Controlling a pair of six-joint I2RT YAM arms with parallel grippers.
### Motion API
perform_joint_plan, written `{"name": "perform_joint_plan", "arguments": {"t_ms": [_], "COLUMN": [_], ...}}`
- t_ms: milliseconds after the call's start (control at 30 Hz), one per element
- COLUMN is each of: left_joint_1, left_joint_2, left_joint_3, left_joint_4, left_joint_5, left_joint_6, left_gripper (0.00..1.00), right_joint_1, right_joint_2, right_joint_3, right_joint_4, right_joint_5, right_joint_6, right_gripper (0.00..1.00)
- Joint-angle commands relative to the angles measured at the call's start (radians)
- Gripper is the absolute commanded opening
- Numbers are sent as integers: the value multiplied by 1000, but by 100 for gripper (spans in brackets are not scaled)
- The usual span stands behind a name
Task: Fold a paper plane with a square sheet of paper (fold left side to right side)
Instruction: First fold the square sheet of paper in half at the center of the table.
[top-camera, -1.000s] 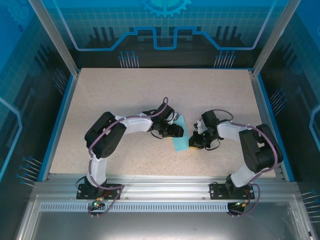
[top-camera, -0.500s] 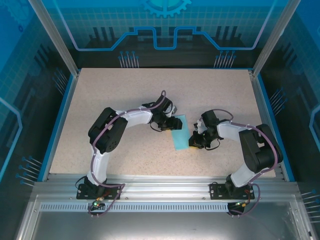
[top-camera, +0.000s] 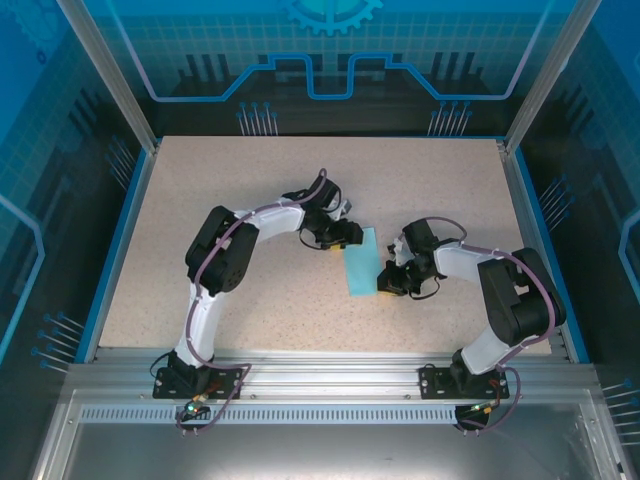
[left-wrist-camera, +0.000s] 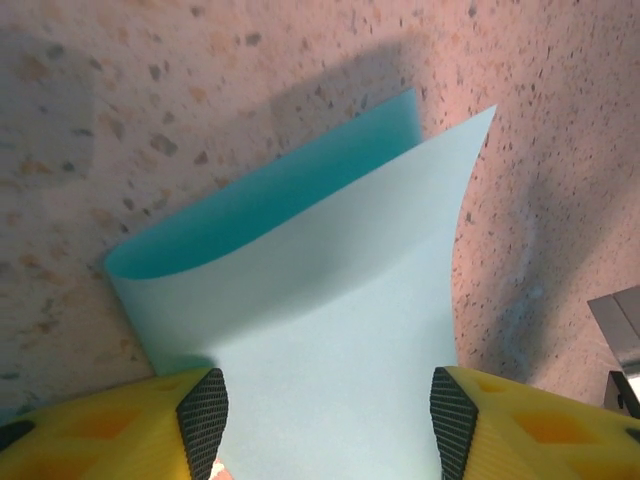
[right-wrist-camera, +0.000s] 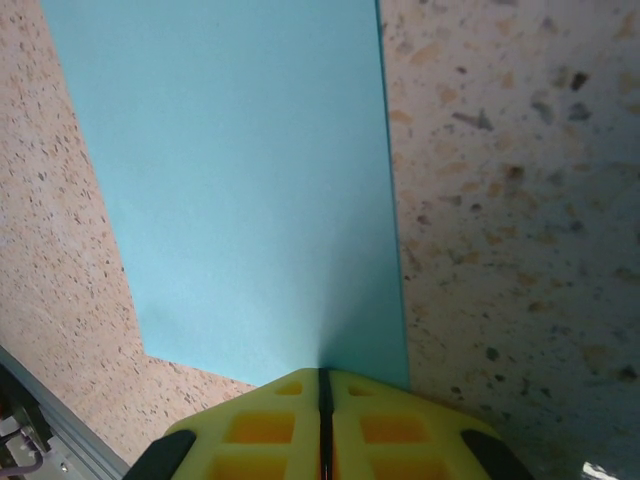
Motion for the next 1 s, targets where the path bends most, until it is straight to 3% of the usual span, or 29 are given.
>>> {"name": "perform_joint_plan", "arguments": {"t_ms": [0,267,433,633,800,967], "left_joint_1": [81,94,105,105,79,-15], "left_joint_2": [69,147,79,-162,-360,-443], "left_joint_3": [60,186,153,-8,-239,-397], "left_joint_4": [-10,-47,-22,23,106,158], "left_joint_5": [-97,-80,-74,-108,-105,-120], "left_joint_6": [30,23,31,35,-22,-88], "left_gripper": [62,64,64,64,63,63], "right_joint_1": [8,13,14,12,-21,-57], "right_joint_2": [28,15,-19,-150,-255,-190], "right_joint_3": [-32,-43,-47,-16,50,118], "right_joint_4": [-88,-79,-32,8,-116,-173], "right_joint_5": [115,112,54,-18,95,105], "right_joint_6": [-6,7,16,7,-64,-122], "right_gripper": [9,9,10,17,37,45]}}
